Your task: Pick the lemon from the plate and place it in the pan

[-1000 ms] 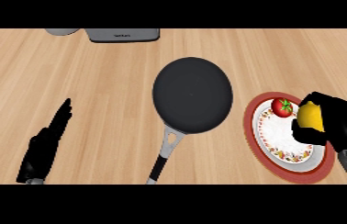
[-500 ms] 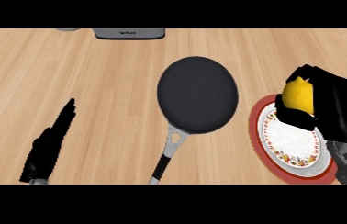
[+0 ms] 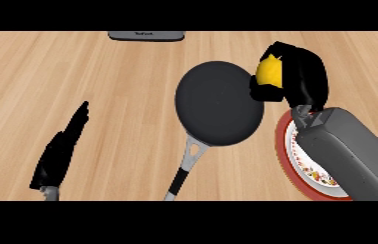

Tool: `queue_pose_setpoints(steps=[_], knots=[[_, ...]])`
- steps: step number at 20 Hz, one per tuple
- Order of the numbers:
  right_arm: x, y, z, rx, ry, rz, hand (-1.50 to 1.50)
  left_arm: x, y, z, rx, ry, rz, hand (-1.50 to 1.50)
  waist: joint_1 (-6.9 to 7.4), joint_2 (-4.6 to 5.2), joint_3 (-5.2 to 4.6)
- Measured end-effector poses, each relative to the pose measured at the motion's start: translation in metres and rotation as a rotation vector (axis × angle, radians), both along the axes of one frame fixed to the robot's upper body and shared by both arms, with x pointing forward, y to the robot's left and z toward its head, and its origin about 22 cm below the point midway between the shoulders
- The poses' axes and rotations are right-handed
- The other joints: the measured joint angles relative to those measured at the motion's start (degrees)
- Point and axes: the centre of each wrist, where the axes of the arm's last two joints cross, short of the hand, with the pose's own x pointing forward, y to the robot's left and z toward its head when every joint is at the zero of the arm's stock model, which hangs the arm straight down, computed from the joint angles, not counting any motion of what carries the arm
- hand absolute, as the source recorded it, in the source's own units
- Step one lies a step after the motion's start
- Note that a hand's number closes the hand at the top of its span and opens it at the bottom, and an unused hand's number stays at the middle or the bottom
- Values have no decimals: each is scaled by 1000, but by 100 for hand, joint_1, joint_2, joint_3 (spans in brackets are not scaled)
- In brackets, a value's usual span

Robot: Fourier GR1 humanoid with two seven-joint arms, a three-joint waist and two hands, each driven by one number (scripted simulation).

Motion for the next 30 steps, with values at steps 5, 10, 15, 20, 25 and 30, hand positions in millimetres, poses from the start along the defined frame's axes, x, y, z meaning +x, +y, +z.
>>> queue_pose_setpoints(steps=[5,10,15,20,25,30], knots=[[39,28,-20,51,64,31,150,5,-3,2,-3,-5,-9,0,51,24,2],[67,49,-52,20,162,51,150,3,-3,-1,-2,-9,-21,0,110,46,3],[76,68,-78,97,298,81,-150,10,-5,2,-3,-16,-33,0,170,91,8],[77,70,-98,348,400,53,-150,10,-7,5,-1,-15,-37,0,183,98,14],[82,71,-100,514,263,56,-150,8,-11,2,-6,-10,-40,0,207,106,15],[91,62,-89,629,59,-4,-150,4,-7,-1,-5,-9,-31,0,159,86,12]])
